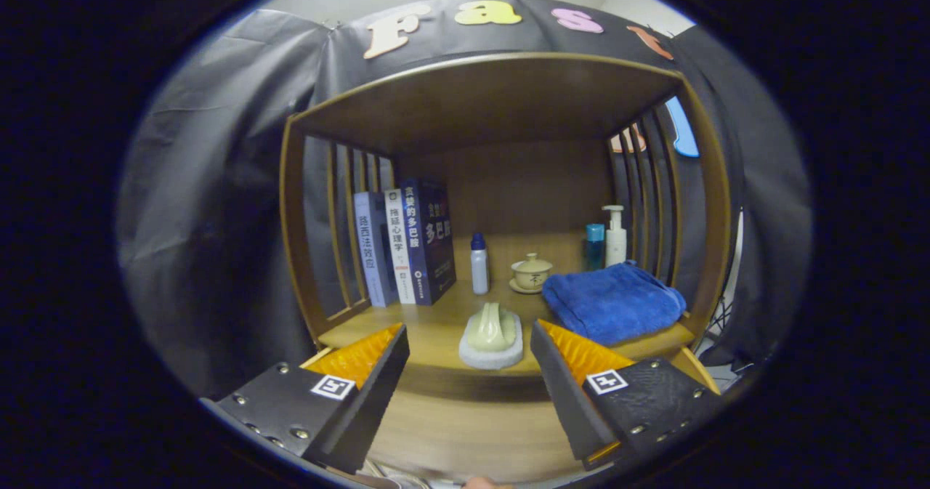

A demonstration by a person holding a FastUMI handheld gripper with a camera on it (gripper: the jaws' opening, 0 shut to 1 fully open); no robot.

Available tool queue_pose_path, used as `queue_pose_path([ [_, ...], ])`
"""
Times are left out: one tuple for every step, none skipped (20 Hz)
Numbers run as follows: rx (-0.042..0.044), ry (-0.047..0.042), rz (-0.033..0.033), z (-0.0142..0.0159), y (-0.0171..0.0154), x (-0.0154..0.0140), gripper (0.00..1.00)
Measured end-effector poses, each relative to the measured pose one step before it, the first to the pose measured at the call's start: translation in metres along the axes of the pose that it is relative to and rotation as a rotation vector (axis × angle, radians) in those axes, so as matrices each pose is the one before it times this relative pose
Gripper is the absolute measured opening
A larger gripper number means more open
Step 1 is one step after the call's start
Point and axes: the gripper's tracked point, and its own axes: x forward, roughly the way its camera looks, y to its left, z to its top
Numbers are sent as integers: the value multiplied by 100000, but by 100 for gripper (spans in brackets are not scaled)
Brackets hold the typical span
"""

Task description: Pull open the drawer, take out the items inside it, and place them on the countertop above the cabinet.

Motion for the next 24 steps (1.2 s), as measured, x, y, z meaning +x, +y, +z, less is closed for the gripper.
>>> queue_pose_path([
  [-290, -1235, 384, -481, 295, -1313, 100],
  [181, -979, -123, -554, 272, -1375, 100],
  [494, -784, 81, -511, 154, -1253, 100],
  [404, -1019, -742, -420, 49, -1163, 100],
  [-117, -1041, -547, -303, 13, -879, 100],
  [-1068, -1009, -700, -293, -52, -956, 100],
  [-1659, -260, -768, -391, -145, -814, 100],
  [-1475, -497, -1049, -413, -238, -629, 100],
  [-1061, -239, -621, -385, -189, -563, 100],
  [-1098, -857, -632, -285, 11, -343, 100],
  [-1515, -453, -1201, -376, -268, -353, 100],
  [-1894, 110, -881, -448, -227, -261, 100],
  [-1220, 242, -441, -500, -15, -290, 100],
  [-698, 578, -263, -574, 171, -183, 100],
  [-360, 317, -461, -419, -11, -208, 100],
  [-89, 361, -460, -461, -50, -134, 100],
  [-269, 780, -368, -496, -41, -27, 100],
  [-340, 1021, -573, -546, -40, -29, 100],
  [-243, 959, -453, -423, -150, -152, 100],
  [-125, 660, -518, -292, -177, -56, 100],
  [-290, 381, -673, -144, -185, 146, 100],
  [-453, 702, -775, -289, -167, 360, 100],
  [-300, 1416, -648, -413, -264, 130, 100],
  [280, 1340, -214, -386, -129, 115, 100],
])
